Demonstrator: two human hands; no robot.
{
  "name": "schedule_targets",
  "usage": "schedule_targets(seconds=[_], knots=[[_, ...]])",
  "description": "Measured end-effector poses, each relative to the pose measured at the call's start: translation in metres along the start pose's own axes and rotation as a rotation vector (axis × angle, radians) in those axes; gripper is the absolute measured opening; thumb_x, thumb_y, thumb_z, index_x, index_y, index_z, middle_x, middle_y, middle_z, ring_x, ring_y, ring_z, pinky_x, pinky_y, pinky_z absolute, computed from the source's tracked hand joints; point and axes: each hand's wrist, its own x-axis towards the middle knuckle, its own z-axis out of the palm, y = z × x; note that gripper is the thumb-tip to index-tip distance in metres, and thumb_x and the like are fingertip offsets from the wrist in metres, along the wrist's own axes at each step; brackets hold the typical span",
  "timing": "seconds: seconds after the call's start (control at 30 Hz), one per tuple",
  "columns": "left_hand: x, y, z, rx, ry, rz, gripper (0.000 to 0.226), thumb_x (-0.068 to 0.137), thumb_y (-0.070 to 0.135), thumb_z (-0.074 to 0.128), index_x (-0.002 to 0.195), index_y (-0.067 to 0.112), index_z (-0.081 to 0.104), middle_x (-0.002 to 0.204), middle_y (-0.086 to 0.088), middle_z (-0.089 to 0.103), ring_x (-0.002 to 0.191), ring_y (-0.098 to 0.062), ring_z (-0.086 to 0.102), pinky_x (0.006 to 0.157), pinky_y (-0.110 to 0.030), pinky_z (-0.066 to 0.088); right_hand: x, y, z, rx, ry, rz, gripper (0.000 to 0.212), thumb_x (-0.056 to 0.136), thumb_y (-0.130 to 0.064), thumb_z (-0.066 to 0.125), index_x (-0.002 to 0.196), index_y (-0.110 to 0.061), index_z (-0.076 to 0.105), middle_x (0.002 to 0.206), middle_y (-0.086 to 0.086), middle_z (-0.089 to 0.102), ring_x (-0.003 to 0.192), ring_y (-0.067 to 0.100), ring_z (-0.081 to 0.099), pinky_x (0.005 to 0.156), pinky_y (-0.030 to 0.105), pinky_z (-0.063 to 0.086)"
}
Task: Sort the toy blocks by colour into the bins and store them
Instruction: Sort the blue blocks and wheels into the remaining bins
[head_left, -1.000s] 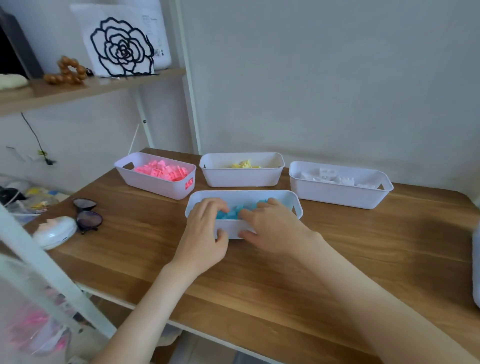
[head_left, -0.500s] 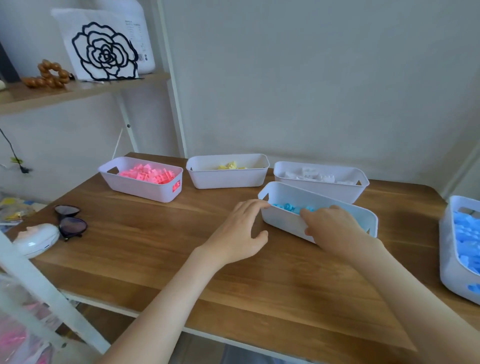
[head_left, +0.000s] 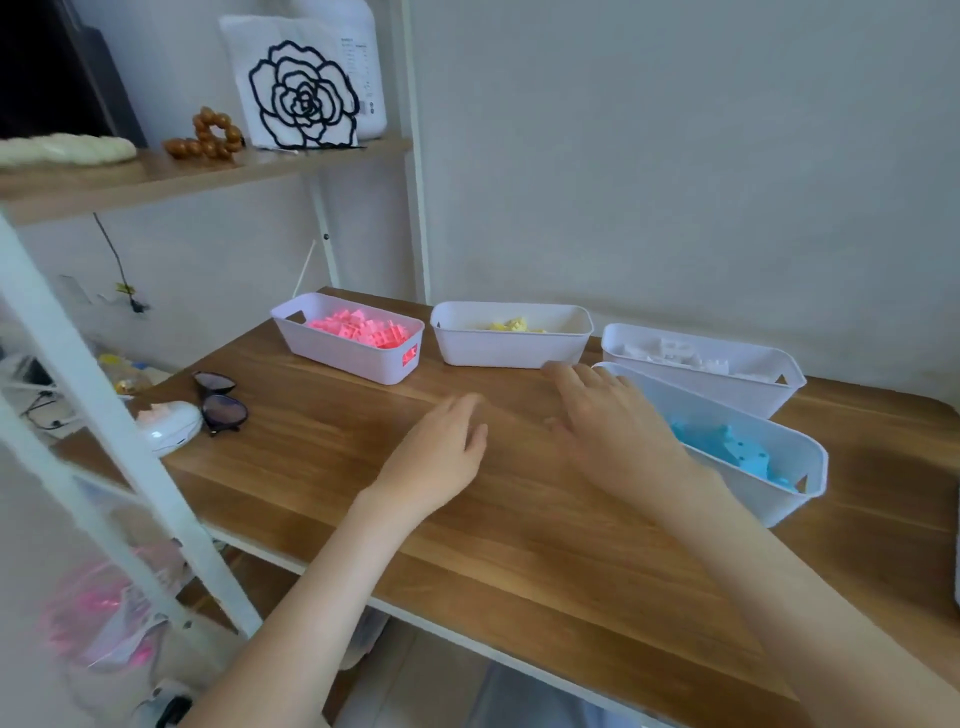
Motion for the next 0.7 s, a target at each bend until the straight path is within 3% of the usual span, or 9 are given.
schedule_targets(seconds=[0.07,0.13,0.23,0.33,0.43,0.57,0.7], knots=[[-0.011,-0.017,-0.012,-0.047,0.224,-0.124,0.043,0.100,0.025,0.040,0.142,0.017,0.035,0.141,-0.001,0.045,0.128,-0.015,0.044,0.098,-0.024,0.039,0.021,-0.033,0.013,0.289,-0.027,-0.060,0.046,0.091,-0.015,0.046,0.136,-0.016,0.034,0.124,0.003,0.051,0.112,0.024,0.047,0.082,0.028,0.036],[-0.019,-0.031,-0.022,0.031,0.475,-0.233,0.042,0.099,0.019,0.041,0.140,0.013,0.038,0.139,-0.005,0.045,0.129,-0.018,0.040,0.101,-0.026,0.037,0.042,-0.064,0.032,0.506,-0.083,-0.126,0.052,0.089,-0.013,0.050,0.137,-0.018,0.033,0.126,0.003,0.049,0.114,0.021,0.047,0.088,0.028,0.040],[-0.026,-0.060,-0.039,0.211,0.659,-0.447,0.049,0.094,0.012,0.046,0.141,0.008,0.033,0.148,-0.011,0.032,0.135,-0.026,0.029,0.109,-0.038,0.030,0.079,-0.110,0.067,0.653,-0.192,-0.164,0.053,0.090,-0.014,0.052,0.138,-0.018,0.031,0.132,0.004,0.045,0.118,0.019,0.047,0.094,0.027,0.041],[-0.025,-0.087,-0.054,0.184,0.698,-0.619,0.065,0.085,0.004,0.052,0.144,0.004,0.024,0.153,-0.015,0.019,0.138,-0.032,0.020,0.111,-0.045,0.023,0.112,-0.152,0.094,0.755,-0.262,-0.153,0.050,0.091,-0.017,0.054,0.135,-0.011,0.033,0.133,0.008,0.043,0.119,0.022,0.045,0.093,0.028,0.039],[-0.021,-0.107,-0.064,-0.017,0.689,-0.713,0.075,0.082,0.000,0.057,0.145,0.003,0.017,0.153,-0.017,0.015,0.139,-0.031,0.016,0.112,-0.038,0.019,0.132,-0.184,0.113,0.866,-0.329,-0.090,0.053,0.092,-0.022,0.053,0.139,-0.010,0.031,0.138,0.009,0.039,0.125,0.023,0.042,0.101,0.031,0.038],[-0.022,-0.125,-0.066,-0.116,0.655,-0.810,0.072,0.084,-0.005,0.052,0.146,0.004,0.017,0.150,-0.017,0.017,0.135,-0.030,0.021,0.110,-0.032,0.022,0.155,-0.208,0.130,0.966,-0.387,0.017,0.041,0.092,-0.018,0.048,0.132,-0.010,0.041,0.134,0.010,0.043,0.120,0.022,0.045,0.091,0.024,0.035],[-0.022,-0.132,-0.063,-0.223,0.595,-0.847,0.076,0.084,-0.005,0.052,0.147,0.011,0.013,0.150,-0.011,0.020,0.134,-0.028,0.026,0.108,-0.034,0.030,0.185,-0.219,0.134,0.975,-0.460,0.117,0.034,0.087,-0.030,0.054,0.116,-0.012,0.056,0.121,0.007,0.051,0.110,0.024,0.051,0.090,0.032,0.044]])
